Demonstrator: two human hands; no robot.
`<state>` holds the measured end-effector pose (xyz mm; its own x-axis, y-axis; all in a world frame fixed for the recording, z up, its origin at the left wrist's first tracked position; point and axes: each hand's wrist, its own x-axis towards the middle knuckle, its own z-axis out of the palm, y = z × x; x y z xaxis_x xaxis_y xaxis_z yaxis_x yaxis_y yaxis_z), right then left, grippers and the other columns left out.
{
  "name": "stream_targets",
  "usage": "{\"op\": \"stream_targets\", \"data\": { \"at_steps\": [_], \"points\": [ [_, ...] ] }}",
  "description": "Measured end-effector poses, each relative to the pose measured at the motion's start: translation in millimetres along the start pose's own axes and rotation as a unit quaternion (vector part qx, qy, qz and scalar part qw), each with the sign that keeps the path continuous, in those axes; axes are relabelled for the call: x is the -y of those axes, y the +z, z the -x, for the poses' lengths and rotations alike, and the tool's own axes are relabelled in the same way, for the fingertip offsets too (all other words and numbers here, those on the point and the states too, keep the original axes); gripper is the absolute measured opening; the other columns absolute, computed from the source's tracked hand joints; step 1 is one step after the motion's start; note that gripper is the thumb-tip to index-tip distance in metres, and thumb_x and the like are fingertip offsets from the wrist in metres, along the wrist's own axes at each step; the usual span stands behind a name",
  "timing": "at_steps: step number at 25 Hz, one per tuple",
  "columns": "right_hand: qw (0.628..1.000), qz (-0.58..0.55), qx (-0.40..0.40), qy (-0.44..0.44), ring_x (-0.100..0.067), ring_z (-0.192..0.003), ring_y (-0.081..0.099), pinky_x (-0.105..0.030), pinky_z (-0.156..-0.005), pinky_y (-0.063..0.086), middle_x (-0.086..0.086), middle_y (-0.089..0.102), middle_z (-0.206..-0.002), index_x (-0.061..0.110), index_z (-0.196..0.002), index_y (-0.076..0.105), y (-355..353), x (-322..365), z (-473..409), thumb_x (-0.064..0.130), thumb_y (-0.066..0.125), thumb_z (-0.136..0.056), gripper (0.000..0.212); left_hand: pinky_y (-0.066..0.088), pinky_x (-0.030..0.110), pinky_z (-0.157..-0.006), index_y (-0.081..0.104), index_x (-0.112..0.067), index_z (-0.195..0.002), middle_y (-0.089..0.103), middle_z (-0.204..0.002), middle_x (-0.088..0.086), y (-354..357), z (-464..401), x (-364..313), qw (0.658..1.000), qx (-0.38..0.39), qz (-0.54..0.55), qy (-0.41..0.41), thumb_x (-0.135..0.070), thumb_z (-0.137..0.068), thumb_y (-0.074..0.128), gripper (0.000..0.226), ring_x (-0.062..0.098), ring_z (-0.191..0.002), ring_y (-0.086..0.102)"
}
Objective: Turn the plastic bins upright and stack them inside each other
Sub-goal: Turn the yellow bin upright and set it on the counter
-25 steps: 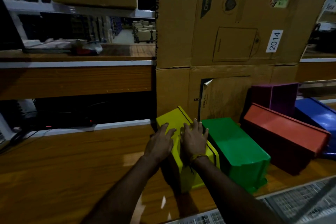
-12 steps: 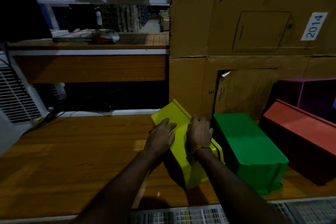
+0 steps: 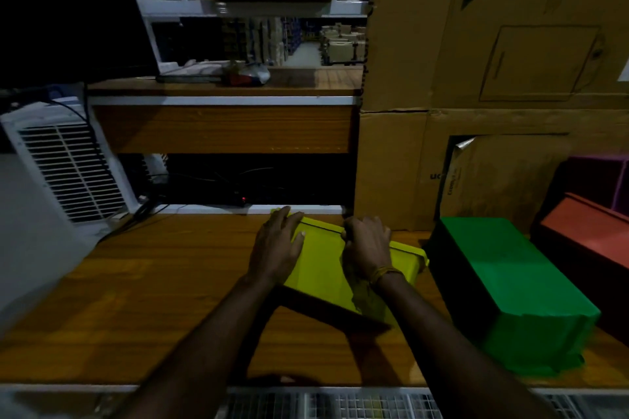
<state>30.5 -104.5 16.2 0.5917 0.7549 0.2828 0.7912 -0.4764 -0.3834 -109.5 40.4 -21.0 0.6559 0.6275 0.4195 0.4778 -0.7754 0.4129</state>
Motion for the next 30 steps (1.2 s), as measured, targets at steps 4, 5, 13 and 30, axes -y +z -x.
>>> {"op": "stream_targets", "data": {
  "at_steps": [4, 5, 13, 30],
  "points": [
    [0.998, -0.035, 0.031, -0.039, -0.034, -0.11, 0.046, -0.04, -0.081, 0.03, -0.015, 0.058, -0.105, 0.011, -0.097, 0.062, 12, 30, -9, 0.013, 0.054, -0.092, 0.01, 0.042, 0.037, -0.103, 0.05, -0.026, -0.135, 0.044, -0.146, 0.006, -44, 9, 58, 0.993, -0.005, 0.111, -0.047, -0.044, -0.087, 0.052, 0.051, 0.027, -0.134, 0.043],
    [0.997, -0.051, 0.039, -0.05, -0.035, -0.108, 0.047, -0.04, -0.08, 0.031, -0.014, 0.058, -0.101, 0.01, -0.093, 0.061, 17, 35, -12, 0.014, 0.056, -0.092, 0.008, 0.044, 0.033, -0.097, 0.052, -0.027, -0.131, 0.05, -0.14, 0.004, -57, 12, 69, 0.987, -0.014, 0.154, -0.053, -0.041, -0.087, 0.057, 0.046, 0.025, -0.127, 0.049],
    [0.963, -0.265, 0.005, -0.052, -0.022, -0.097, 0.057, -0.035, -0.082, 0.044, 0.002, 0.061, -0.097, 0.004, -0.102, 0.067, 41, 85, -21, 0.002, 0.054, -0.093, 0.016, 0.048, 0.014, -0.073, 0.068, -0.012, -0.09, 0.068, -0.09, -0.001, -143, 10, 92, 0.938, -0.129, 0.322, 0.001, -0.016, -0.078, 0.079, 0.016, 0.002, -0.084, 0.063],
    [0.906, -0.4, -0.116, 0.078, -0.024, -0.119, 0.057, -0.055, -0.099, 0.049, -0.006, 0.058, -0.125, 0.036, -0.116, 0.064, 29, 89, 34, 0.069, 0.051, -0.086, 0.047, 0.028, 0.057, -0.111, 0.055, -0.039, -0.124, 0.037, -0.148, 0.007, -118, 19, 57, 0.979, -0.1, 0.146, -0.105, -0.067, -0.082, 0.055, 0.051, 0.033, -0.141, 0.029]
  ]
}}
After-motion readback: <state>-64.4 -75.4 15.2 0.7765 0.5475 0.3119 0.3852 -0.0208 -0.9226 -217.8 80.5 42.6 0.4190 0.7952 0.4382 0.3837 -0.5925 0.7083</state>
